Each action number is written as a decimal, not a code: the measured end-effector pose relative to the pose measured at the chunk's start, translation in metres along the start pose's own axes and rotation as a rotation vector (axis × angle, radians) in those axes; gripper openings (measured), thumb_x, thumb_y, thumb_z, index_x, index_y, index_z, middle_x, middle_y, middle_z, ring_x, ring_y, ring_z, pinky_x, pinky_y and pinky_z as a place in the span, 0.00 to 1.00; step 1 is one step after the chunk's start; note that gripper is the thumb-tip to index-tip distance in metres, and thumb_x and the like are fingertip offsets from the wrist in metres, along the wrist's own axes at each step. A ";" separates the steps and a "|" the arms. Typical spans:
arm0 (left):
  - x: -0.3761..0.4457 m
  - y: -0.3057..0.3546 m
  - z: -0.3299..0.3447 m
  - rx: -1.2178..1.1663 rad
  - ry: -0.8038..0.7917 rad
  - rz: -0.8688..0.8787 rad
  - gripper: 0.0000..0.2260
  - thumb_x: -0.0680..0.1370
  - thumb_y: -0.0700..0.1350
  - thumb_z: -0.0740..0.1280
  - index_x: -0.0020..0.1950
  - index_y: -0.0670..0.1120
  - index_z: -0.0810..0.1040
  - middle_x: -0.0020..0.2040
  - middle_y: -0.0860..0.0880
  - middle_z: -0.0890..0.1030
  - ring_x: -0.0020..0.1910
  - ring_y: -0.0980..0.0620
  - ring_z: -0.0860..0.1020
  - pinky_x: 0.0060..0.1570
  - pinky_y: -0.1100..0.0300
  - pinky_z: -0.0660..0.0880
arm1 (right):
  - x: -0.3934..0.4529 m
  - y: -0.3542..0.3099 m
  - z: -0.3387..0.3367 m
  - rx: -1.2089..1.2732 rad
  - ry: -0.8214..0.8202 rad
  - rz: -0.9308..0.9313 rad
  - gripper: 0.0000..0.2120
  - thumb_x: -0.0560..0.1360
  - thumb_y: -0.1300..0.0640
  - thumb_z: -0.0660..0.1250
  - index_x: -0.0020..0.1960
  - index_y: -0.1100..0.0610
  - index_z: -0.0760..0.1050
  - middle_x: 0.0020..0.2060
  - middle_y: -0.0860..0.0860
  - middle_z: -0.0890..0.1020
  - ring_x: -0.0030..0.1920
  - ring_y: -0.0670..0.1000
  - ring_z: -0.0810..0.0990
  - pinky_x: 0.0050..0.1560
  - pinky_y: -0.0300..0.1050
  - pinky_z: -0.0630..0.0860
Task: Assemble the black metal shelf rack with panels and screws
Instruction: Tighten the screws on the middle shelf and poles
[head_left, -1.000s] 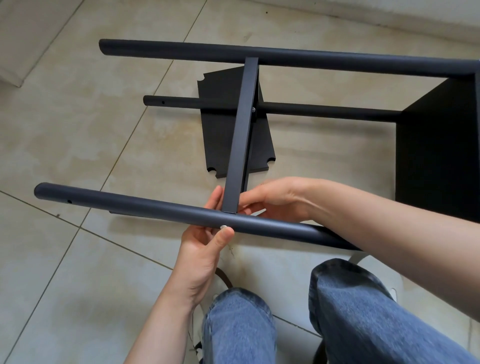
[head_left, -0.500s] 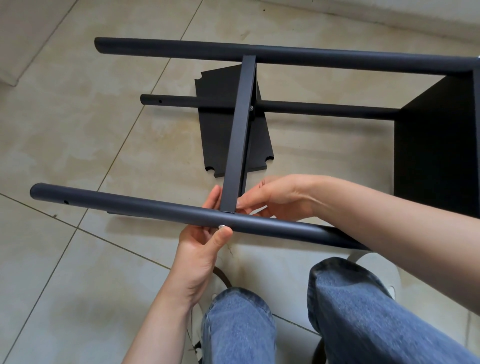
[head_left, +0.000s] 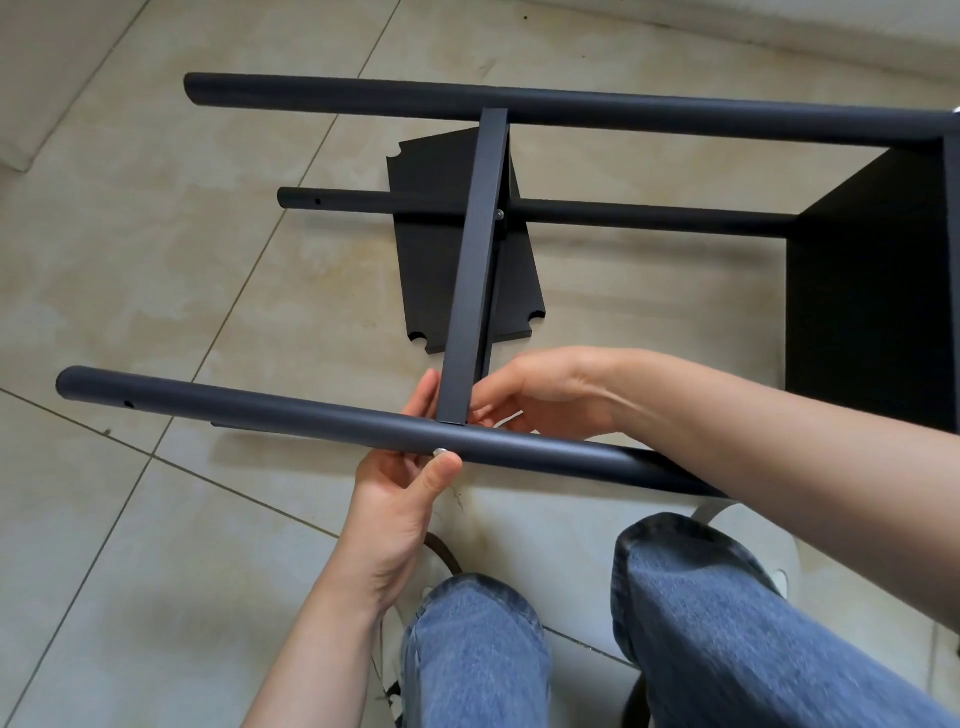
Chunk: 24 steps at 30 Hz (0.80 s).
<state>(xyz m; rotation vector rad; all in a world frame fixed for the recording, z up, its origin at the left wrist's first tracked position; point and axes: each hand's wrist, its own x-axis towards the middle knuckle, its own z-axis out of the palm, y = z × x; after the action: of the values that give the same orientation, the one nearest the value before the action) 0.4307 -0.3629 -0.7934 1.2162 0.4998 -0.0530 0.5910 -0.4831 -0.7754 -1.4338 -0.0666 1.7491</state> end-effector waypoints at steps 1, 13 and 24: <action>0.000 0.000 0.000 0.004 -0.006 0.001 0.40 0.65 0.58 0.81 0.74 0.55 0.70 0.65 0.45 0.81 0.68 0.47 0.77 0.63 0.65 0.73 | -0.001 -0.001 0.000 -0.016 -0.003 -0.001 0.08 0.78 0.54 0.65 0.41 0.54 0.77 0.36 0.48 0.77 0.37 0.47 0.74 0.44 0.41 0.73; 0.002 -0.003 -0.003 0.014 -0.012 0.009 0.40 0.65 0.59 0.81 0.74 0.56 0.70 0.66 0.44 0.81 0.69 0.46 0.76 0.67 0.61 0.71 | 0.000 0.001 0.002 0.024 -0.011 -0.054 0.07 0.79 0.56 0.64 0.54 0.58 0.76 0.48 0.56 0.73 0.50 0.54 0.72 0.58 0.48 0.70; 0.005 -0.004 -0.005 0.001 -0.018 0.012 0.40 0.66 0.57 0.81 0.75 0.54 0.71 0.67 0.41 0.79 0.70 0.41 0.75 0.67 0.61 0.71 | -0.003 0.001 -0.006 0.061 -0.030 -0.158 0.08 0.79 0.64 0.65 0.45 0.62 0.82 0.38 0.54 0.80 0.38 0.49 0.74 0.51 0.45 0.74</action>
<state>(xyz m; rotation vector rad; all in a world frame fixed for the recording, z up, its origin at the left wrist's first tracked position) 0.4317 -0.3588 -0.8005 1.2184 0.4770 -0.0538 0.5958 -0.4882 -0.7759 -1.3221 -0.1376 1.6296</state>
